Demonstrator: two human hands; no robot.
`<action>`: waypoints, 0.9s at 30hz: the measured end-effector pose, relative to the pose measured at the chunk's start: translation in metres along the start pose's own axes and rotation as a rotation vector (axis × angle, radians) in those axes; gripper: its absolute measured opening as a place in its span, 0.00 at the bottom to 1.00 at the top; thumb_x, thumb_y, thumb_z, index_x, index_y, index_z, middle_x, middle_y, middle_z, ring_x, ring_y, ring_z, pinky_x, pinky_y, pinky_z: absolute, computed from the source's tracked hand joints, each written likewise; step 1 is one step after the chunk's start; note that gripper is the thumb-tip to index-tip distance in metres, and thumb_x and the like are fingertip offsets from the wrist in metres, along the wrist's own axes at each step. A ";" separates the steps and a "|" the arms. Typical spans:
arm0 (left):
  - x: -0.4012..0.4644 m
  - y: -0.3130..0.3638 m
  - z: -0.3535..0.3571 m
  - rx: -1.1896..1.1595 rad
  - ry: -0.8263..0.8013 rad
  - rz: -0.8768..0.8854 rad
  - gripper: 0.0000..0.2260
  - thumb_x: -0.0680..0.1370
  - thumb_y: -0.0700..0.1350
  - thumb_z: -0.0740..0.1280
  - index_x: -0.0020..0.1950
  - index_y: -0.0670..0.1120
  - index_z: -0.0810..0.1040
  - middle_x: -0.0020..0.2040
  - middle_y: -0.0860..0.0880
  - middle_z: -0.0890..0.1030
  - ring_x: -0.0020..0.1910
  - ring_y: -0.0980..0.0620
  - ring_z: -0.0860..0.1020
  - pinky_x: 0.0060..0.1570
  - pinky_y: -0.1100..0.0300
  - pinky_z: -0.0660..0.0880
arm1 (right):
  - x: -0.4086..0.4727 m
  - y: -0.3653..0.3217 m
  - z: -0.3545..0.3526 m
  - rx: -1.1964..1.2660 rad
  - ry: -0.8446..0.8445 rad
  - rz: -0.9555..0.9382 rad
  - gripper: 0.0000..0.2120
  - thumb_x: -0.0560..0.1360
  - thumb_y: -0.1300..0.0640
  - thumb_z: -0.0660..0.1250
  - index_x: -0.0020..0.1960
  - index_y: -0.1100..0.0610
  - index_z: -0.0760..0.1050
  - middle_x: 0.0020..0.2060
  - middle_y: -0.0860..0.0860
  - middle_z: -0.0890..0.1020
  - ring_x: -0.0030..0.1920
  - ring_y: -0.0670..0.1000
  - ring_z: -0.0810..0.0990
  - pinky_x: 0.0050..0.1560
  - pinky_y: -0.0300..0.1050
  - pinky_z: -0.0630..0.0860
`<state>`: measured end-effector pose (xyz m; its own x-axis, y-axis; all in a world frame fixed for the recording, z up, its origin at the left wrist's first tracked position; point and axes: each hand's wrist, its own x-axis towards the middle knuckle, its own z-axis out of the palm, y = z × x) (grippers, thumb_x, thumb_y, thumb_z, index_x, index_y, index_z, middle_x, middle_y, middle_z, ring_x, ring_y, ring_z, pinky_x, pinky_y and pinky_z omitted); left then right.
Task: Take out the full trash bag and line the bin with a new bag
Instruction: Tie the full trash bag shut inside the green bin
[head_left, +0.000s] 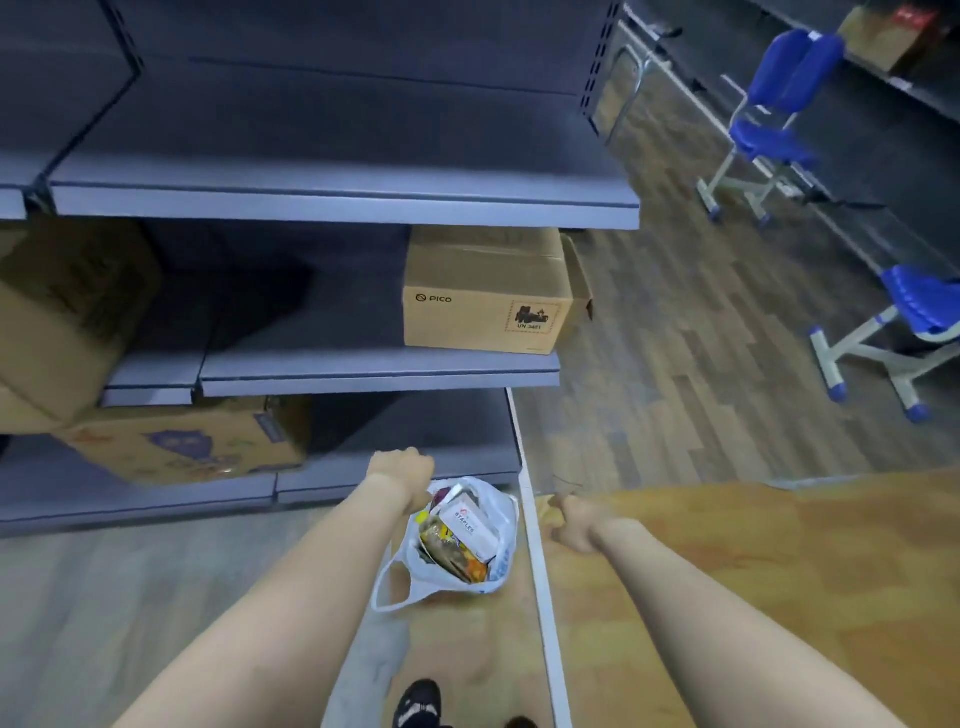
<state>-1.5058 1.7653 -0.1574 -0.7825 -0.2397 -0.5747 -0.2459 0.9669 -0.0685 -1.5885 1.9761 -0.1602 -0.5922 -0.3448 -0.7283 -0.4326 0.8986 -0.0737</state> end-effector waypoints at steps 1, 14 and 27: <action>0.002 0.003 0.005 0.001 -0.017 -0.018 0.18 0.80 0.51 0.59 0.67 0.45 0.68 0.65 0.45 0.71 0.64 0.45 0.73 0.56 0.54 0.71 | 0.005 0.002 0.002 -0.003 -0.007 -0.025 0.25 0.79 0.52 0.58 0.74 0.59 0.60 0.72 0.56 0.66 0.72 0.55 0.65 0.69 0.44 0.65; 0.041 0.049 0.078 0.014 -0.057 -0.096 0.20 0.80 0.52 0.58 0.69 0.45 0.66 0.67 0.44 0.70 0.66 0.44 0.71 0.60 0.51 0.69 | 0.089 0.066 0.090 -0.208 -0.077 -0.166 0.25 0.80 0.53 0.57 0.74 0.59 0.59 0.72 0.57 0.63 0.70 0.59 0.67 0.67 0.48 0.66; 0.123 0.072 0.242 0.100 -0.070 -0.096 0.20 0.80 0.52 0.59 0.70 0.45 0.64 0.68 0.44 0.69 0.67 0.43 0.70 0.62 0.52 0.68 | 0.209 0.070 0.187 -0.168 0.015 -0.209 0.25 0.80 0.53 0.57 0.75 0.56 0.57 0.70 0.56 0.65 0.68 0.57 0.70 0.65 0.48 0.69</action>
<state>-1.4812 1.8272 -0.4307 -0.7153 -0.3284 -0.6169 -0.2571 0.9445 -0.2046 -1.6150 2.0175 -0.4447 -0.4876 -0.5228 -0.6992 -0.6524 0.7504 -0.1061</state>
